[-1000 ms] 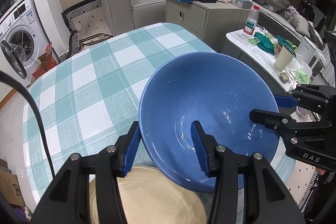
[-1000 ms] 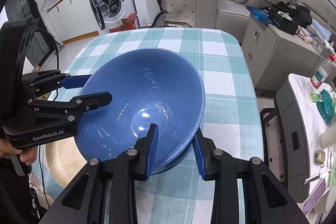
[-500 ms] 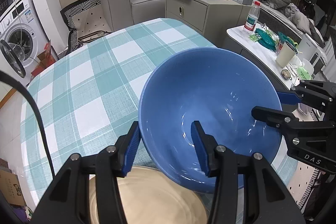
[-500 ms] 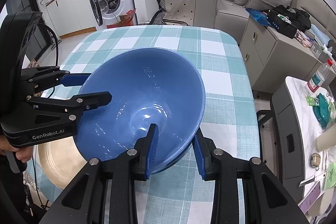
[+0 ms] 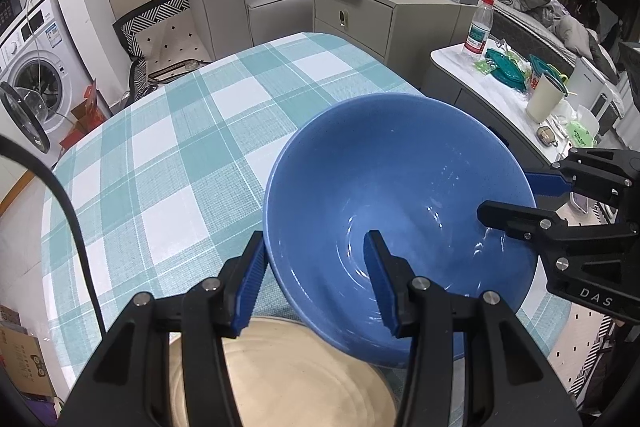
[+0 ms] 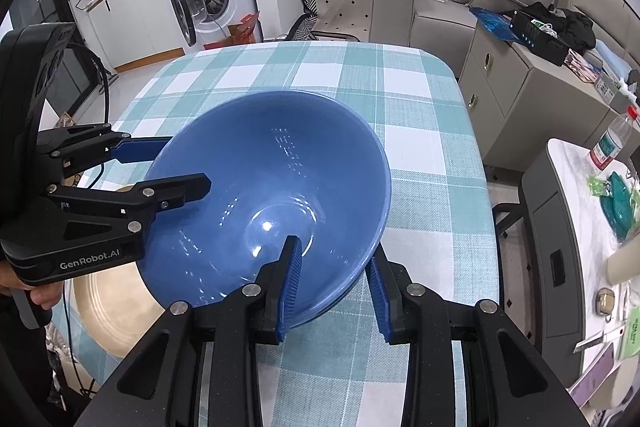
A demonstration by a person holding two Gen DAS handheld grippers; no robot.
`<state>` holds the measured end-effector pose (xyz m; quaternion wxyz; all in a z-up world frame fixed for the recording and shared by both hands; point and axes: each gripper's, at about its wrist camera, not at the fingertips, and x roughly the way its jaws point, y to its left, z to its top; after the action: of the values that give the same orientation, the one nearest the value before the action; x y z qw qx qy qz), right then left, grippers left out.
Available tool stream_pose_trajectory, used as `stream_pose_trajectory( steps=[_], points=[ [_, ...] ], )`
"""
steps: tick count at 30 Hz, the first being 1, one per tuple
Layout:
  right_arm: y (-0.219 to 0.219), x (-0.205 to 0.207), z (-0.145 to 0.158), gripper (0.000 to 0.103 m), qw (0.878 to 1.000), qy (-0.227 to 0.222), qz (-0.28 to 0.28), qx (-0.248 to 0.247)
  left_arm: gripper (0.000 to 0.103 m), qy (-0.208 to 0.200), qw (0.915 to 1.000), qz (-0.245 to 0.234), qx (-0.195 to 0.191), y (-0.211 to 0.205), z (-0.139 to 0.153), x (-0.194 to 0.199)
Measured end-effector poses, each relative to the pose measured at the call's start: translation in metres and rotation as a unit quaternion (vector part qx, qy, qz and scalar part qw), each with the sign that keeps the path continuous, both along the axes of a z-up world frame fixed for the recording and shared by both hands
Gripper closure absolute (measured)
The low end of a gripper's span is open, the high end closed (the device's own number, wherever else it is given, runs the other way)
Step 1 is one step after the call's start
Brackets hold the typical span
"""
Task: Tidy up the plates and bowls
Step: 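Lower the blue bowl into the bowl stack and open both grippers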
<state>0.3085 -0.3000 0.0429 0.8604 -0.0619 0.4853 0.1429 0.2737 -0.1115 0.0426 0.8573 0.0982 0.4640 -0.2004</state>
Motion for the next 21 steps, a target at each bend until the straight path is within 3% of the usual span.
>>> stream_pose_trajectory(
  steps=[21],
  points=[
    [0.0080,-0.0005,-0.0021,0.070,1.000,-0.011,0.005,-0.026,0.054,0.002,0.9997,-0.004,0.022,-0.0056,-0.0056,0.0045]
  ],
)
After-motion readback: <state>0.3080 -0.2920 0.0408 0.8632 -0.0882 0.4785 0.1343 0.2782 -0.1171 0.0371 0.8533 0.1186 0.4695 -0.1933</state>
